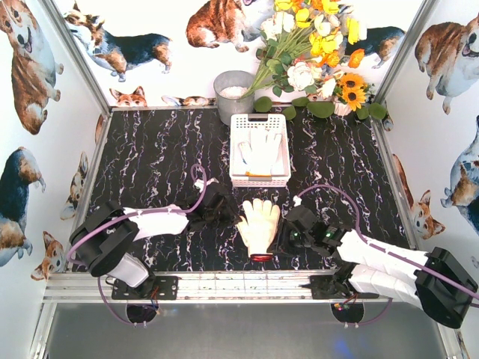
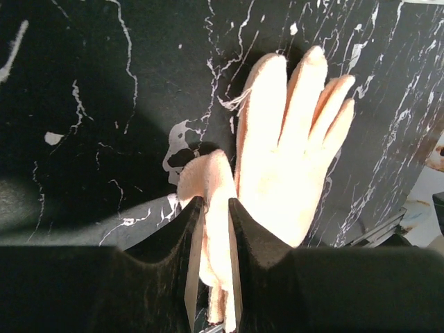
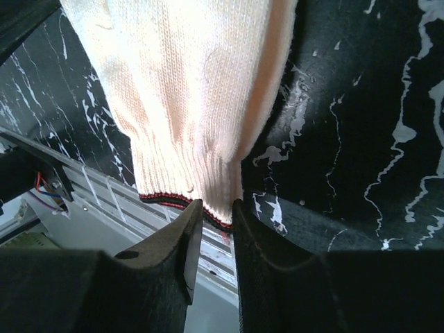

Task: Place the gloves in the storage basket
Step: Pair the glove with the glove, then pick up the glove from the center of the board, then place the glove in the bin.

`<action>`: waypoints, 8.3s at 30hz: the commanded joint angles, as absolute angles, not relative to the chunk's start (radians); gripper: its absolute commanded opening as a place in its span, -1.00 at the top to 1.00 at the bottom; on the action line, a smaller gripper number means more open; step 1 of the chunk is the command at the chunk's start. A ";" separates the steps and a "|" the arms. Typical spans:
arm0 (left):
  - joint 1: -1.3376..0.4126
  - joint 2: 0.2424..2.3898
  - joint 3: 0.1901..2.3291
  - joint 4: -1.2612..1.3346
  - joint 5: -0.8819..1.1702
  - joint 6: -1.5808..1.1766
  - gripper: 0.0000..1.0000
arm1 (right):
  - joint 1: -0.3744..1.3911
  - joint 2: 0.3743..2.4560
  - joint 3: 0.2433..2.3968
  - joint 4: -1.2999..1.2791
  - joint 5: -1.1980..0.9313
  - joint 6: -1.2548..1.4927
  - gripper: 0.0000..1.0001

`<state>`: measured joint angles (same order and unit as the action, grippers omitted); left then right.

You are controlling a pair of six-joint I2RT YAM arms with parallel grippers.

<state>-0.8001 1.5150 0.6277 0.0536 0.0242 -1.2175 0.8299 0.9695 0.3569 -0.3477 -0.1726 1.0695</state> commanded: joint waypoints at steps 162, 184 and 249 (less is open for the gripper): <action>-0.971 1.477 0.322 0.683 0.279 -1.712 1.00 | 0.719 1.017 0.305 -0.001 -0.220 1.349 -0.55; -0.966 1.460 0.330 0.730 0.322 -1.713 1.00 | 0.719 1.237 0.254 0.326 -0.130 1.480 -0.56; -0.733 1.362 0.913 0.038 0.220 -0.998 1.00 | 0.479 1.351 1.058 -0.021 -0.331 0.891 1.00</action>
